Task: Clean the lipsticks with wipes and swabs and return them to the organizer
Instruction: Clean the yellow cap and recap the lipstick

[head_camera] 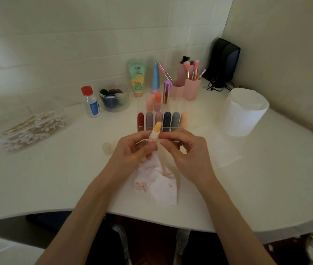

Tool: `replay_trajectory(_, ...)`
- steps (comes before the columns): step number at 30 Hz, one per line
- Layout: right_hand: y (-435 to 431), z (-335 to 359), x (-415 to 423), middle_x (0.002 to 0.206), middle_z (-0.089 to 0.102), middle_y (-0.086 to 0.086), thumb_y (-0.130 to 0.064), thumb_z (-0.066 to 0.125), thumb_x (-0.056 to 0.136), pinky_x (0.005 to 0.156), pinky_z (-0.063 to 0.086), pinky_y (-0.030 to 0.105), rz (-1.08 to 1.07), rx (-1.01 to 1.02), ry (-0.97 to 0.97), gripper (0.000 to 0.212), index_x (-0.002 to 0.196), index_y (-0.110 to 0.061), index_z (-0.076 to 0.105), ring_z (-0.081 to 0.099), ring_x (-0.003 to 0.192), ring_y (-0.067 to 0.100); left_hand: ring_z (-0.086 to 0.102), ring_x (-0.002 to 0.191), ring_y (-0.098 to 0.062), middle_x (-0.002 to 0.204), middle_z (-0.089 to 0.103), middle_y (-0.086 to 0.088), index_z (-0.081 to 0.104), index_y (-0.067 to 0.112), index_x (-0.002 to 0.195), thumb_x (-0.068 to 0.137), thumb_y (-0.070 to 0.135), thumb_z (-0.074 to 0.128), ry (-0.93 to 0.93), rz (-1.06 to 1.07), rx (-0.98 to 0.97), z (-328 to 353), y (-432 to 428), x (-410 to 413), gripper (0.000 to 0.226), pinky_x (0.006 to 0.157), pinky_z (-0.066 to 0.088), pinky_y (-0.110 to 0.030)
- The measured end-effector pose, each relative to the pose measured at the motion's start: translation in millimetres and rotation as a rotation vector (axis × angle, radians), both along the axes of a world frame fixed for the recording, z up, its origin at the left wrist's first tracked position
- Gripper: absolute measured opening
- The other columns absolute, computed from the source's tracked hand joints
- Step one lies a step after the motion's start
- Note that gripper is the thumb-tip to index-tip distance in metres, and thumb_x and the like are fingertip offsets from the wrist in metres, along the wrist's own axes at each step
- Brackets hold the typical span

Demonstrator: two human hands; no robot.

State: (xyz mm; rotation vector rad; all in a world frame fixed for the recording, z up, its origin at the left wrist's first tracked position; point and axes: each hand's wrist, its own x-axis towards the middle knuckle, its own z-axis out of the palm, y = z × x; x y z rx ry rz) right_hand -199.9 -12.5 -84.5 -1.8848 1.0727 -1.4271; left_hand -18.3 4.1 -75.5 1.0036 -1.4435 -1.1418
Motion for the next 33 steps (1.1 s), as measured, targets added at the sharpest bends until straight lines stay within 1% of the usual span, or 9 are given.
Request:
replay_trajectory(3, 0.8, 0.4, -0.4, 0.095, 0.074, -0.004, -0.013, 0.076, 0.091, 0.072, 0.052, 0.023, 0.001, -0.013, -0.001, 0.017, 0.108, -0.013, 0.079, 0.065, 0.081, 0.018, 0.058, 0.072, -0.008, 0.078, 0.068, 0.01, 0.069, 0.009, 0.126, 0.1, 0.012, 0.058, -0.016, -0.015, -0.009, -0.1, -0.2, 1.7, 0.028, 0.071, 0.05, -0.019)
replay_trajectory(6, 1.3, 1.3, -0.1, 0.094, 0.073, -0.006, -0.014, 0.075, 0.092, 0.072, 0.052, 0.023, -0.002, -0.015, -0.001, 0.016, 0.108, -0.013, 0.079, 0.066, 0.082, 0.018, 0.061, 0.071, -0.005, 0.08, 0.071, 0.011, 0.068, 0.007, 0.127, 0.097, 0.009, 0.062, 0.004, 0.035, -0.014, 0.5, -0.1, -0.1, 0.031, 0.07, 0.051, -0.018)
replay_trajectory(9, 1.5, 2.2, 0.7, 0.092, 0.073, -0.004, -0.012, 0.075, 0.092, 0.072, 0.047, 0.016, -0.012, -0.032, -0.004, 0.015, 0.106, -0.009, 0.079, 0.064, 0.08, 0.013, 0.069, 0.07, -0.007, 0.085, 0.076, 0.005, 0.069, 0.004, 0.116, 0.09, 0.002, 0.07, 0.056, 0.121, -0.005, 1.5, -1.8, -0.4, 0.026, 0.068, 0.054, -0.017)
replay_trajectory(12, 2.4, 2.9, 1.1, 0.091, 0.072, -0.004, -0.012, 0.075, 0.092, 0.072, 0.045, 0.015, -0.012, -0.035, -0.007, 0.015, 0.107, -0.008, 0.079, 0.063, 0.078, 0.012, 0.071, 0.072, -0.011, 0.092, 0.078, -0.004, 0.07, 0.006, 0.107, 0.087, 0.002, 0.071, 0.089, 0.133, 0.004, 1.2, -2.7, 0.8, 0.02, 0.067, 0.056, -0.019)
replay_trajectory(17, 2.2, 2.4, 1.2, 0.091, 0.072, -0.002, -0.011, 0.075, 0.092, 0.072, 0.047, 0.019, -0.01, -0.043, -0.024, 0.015, 0.107, -0.009, 0.079, 0.063, 0.078, 0.016, 0.074, 0.096, -0.018, 0.106, 0.077, -0.005, 0.069, 0.011, 0.112, 0.077, 0.011, 0.077, 0.108, 0.099, -0.005, 0.7, -2.4, -0.7, 0.035, 0.083, 0.058, -0.023)
replay_trajectory(19, 2.7, 1.7, 2.1, 0.091, 0.071, -0.003, -0.013, 0.075, 0.092, 0.073, 0.046, 0.017, -0.008, -0.048, -0.002, 0.015, 0.107, -0.01, 0.079, 0.063, 0.079, 0.016, 0.074, 0.097, -0.018, 0.105, 0.077, -0.003, 0.069, 0.012, 0.112, 0.076, 0.01, 0.079, 0.089, 0.114, -0.004, 0.1, -3.9, -0.2, 0.037, 0.084, 0.058, -0.023)
replay_trajectory(25, 2.6, 1.1, 3.1, 0.091, 0.071, -0.004, -0.011, 0.075, 0.092, 0.073, 0.045, 0.018, -0.021, -0.073, 0.023, 0.014, 0.106, -0.011, 0.079, 0.063, 0.08, 0.015, 0.074, 0.091, -0.01, 0.098, 0.078, 0.007, 0.07, 0.022, 0.11, 0.088, 0.004, 0.071, 0.054, 0.121, 0.002, 0.8, -3.0, -1.3, 0.028, 0.075, 0.056, -0.017)
replay_trajectory(29, 3.2, 1.3, 3.6, 0.091, 0.069, -0.008, -0.012, 0.075, 0.092, 0.074, 0.044, 0.015, -0.031, -0.086, 0.03, 0.015, 0.106, -0.012, 0.079, 0.062, 0.08, 0.012, 0.07, 0.074, -0.01, 0.088, 0.076, 0.001, 0.068, 0.012, 0.12, 0.094, 0.005, 0.063, 0.021, 0.082, -0.008, 2.0, -1.4, -2.6, 0.027, 0.062, 0.055, -0.021)
replay_trajectory(33, 3.2, -0.2, 4.7, 0.091, 0.069, -0.005, -0.012, 0.075, 0.092, 0.075, 0.044, 0.016, -0.046, -0.118, 0.061, 0.015, 0.107, -0.01, 0.079, 0.061, 0.079, 0.009, 0.075, 0.095, -0.021, 0.103, 0.078, 0.0, 0.068, 0.014, 0.12, 0.085, 0.003, 0.073, 0.037, 0.073, 0.012, -2.4, -3.1, -1.6, 0.037, 0.079, 0.06, -0.032)
